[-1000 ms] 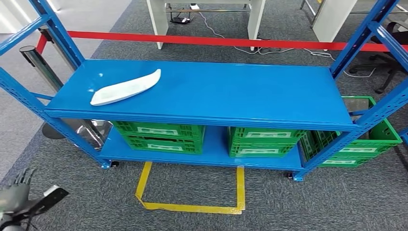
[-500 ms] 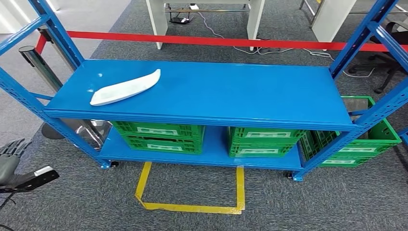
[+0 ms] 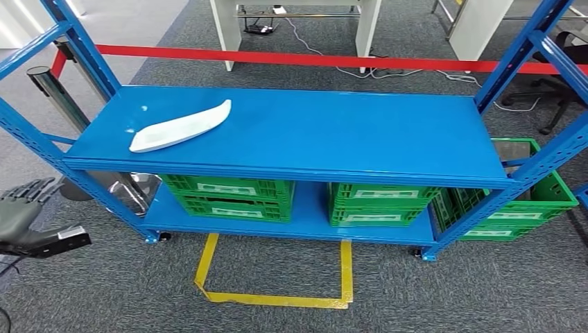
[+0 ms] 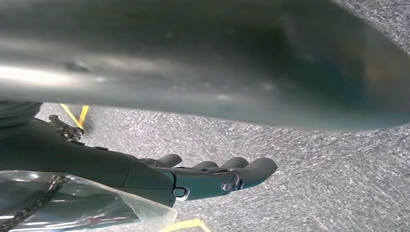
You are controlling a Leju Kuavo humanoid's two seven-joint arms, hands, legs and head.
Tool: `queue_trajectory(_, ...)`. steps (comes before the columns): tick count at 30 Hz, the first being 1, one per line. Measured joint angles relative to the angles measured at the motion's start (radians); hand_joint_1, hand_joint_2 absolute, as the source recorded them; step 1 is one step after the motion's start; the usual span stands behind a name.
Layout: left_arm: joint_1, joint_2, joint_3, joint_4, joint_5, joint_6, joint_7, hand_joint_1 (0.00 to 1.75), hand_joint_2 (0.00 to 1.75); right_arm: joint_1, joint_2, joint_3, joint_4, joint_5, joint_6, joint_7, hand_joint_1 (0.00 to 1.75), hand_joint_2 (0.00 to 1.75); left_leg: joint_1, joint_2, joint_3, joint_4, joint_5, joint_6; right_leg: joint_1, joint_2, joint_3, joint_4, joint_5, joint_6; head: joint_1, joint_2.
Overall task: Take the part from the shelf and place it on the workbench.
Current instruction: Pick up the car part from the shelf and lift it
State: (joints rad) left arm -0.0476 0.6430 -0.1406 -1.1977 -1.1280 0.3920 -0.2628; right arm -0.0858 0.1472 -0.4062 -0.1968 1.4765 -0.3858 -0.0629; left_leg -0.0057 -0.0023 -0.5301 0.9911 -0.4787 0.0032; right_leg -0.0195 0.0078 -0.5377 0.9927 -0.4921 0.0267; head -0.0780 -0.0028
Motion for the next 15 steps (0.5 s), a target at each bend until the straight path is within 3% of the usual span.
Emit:
queue_trajectory(11, -0.111, 0.086, -0.074, -0.07, 0.0, -0.049, 0.003, 0.0, 0.0, 0.0, 0.0, 0.0, 0.0, -0.015, -0.002, -0.003, 0.0, 0.0, 0.0, 0.0, 0.0, 0.0, 0.001, 0.0, 0.0, 0.001, 0.0, 0.0, 0.001, -0.001, 0.0, 0.0)
queue_trajectory(15, -0.128, 0.098, -0.091, -0.073, 0.001, -0.058, 0.007, 0.0, 0.0, 0.0, 0.0, 0.0, 0.0, -0.02, -0.002, -0.003, 0.0, 0.0, 0.0, 0.001, -0.001, 0.0, 0.001, 0.0, 0.0, 0.002, -0.001, 0.0, 0.001, -0.001, 0.0, 0.0)
